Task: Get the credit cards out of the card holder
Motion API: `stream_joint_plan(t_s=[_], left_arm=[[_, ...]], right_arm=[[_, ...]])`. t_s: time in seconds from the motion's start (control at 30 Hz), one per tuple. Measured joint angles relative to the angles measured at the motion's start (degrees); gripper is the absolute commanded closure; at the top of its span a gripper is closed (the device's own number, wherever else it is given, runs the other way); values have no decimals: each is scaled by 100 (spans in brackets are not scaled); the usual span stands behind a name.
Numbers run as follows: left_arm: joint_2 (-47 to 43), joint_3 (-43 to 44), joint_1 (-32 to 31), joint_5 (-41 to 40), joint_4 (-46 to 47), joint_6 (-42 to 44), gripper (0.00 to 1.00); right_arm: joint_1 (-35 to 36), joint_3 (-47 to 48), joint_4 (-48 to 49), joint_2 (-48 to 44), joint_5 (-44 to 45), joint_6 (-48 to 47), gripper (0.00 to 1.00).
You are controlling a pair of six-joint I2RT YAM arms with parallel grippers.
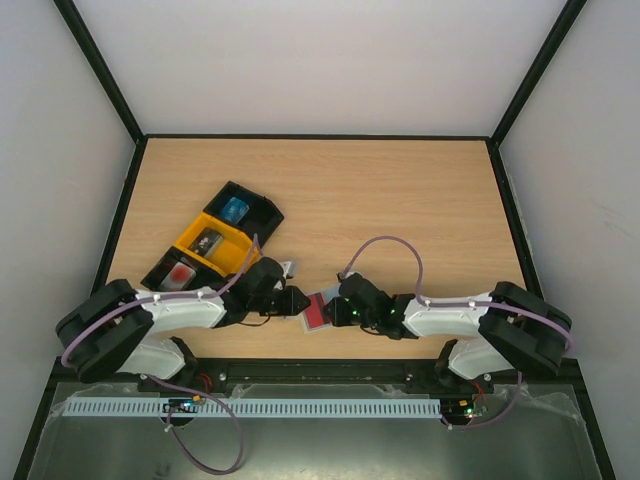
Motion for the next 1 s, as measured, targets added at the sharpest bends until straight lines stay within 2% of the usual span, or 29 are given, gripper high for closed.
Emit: stream_joint_plan(t_s=[0.3, 0.53, 0.67, 0.77, 1.0], left_arm=[[424, 0, 22, -197, 140, 109, 91], [546, 28, 142, -367, 251, 284, 94], [535, 33, 168, -382, 256, 317, 83], [417, 31, 173, -356, 199, 297, 70], [-219, -83, 26, -210, 219, -90, 67]], right_arm=[[-2, -221, 459, 87, -98, 74, 89], [-2, -426, 852, 85, -181, 267, 90], [-2, -546, 1078, 79, -267, 378, 90], [-2, -614, 1189, 68, -306, 450, 90], [-2, -754, 1537, 87, -629, 704, 87]])
